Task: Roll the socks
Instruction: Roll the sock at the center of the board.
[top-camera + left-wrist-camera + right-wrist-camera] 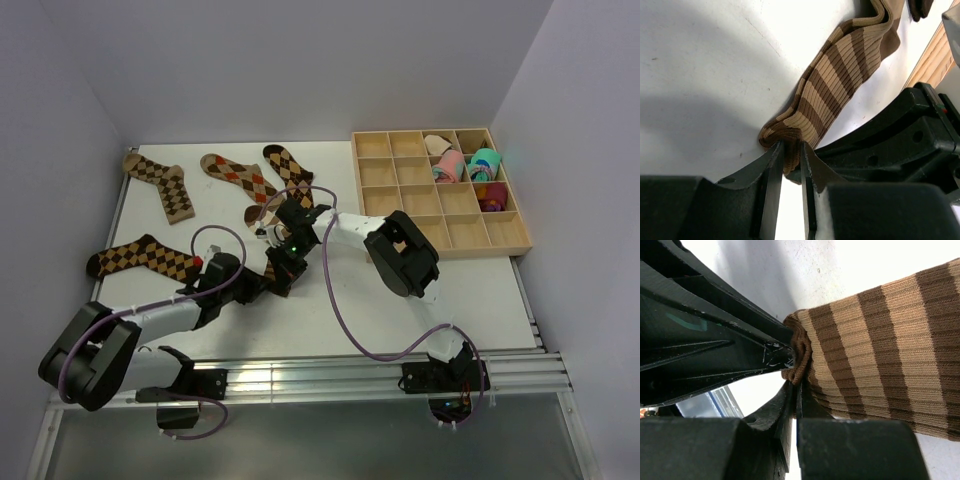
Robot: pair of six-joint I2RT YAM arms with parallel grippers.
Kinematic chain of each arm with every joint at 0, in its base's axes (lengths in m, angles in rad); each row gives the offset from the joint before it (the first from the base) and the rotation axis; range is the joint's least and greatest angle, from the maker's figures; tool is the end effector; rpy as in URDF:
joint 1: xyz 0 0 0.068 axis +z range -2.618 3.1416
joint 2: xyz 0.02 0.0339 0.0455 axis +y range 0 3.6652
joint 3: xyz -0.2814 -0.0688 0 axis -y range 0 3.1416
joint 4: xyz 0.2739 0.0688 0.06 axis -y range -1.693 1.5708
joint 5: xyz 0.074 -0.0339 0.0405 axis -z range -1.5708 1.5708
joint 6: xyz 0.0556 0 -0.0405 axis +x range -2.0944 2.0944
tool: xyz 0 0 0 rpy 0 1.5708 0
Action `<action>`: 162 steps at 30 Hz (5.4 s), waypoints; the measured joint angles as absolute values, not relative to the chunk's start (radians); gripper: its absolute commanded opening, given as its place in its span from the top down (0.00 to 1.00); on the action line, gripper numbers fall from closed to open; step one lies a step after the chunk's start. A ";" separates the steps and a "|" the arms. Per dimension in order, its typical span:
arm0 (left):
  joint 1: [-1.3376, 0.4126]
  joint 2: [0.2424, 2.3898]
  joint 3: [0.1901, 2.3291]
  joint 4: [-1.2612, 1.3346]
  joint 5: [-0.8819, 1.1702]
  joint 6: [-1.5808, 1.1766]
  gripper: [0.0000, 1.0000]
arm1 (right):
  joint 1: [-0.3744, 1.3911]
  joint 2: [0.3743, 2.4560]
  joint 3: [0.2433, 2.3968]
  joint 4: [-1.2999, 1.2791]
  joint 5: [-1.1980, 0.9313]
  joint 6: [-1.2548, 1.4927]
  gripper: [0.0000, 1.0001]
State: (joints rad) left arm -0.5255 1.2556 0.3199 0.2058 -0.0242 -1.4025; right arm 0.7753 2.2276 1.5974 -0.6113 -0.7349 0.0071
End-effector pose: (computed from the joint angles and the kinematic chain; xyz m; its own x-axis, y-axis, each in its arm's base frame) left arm 0.2084 -0.1193 0.1097 -0.5757 -0.8055 -0.1407 -0.4873 0.4761 -0.7320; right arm 0.3208 0.3666 0.1144 -0.6806 -0.6596 -0.3189 -0.6693 0.3828 0.6368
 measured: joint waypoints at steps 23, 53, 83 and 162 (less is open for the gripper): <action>-0.525 1.369 0.313 0.374 0.003 -1.435 0.75 | 0.775 2.074 1.406 -0.426 -0.635 0.097 0.41; -0.525 1.366 0.314 0.368 0.004 -1.425 0.76 | 0.963 1.668 0.970 0.064 -0.157 -0.054 0.83; -0.525 1.330 0.307 0.331 0.002 -1.399 0.77 | 0.894 1.830 1.051 -0.002 -0.192 0.030 0.72; -0.525 1.048 0.220 0.111 -0.191 -1.435 0.47 | 0.791 2.196 1.455 -0.267 -0.773 0.287 1.00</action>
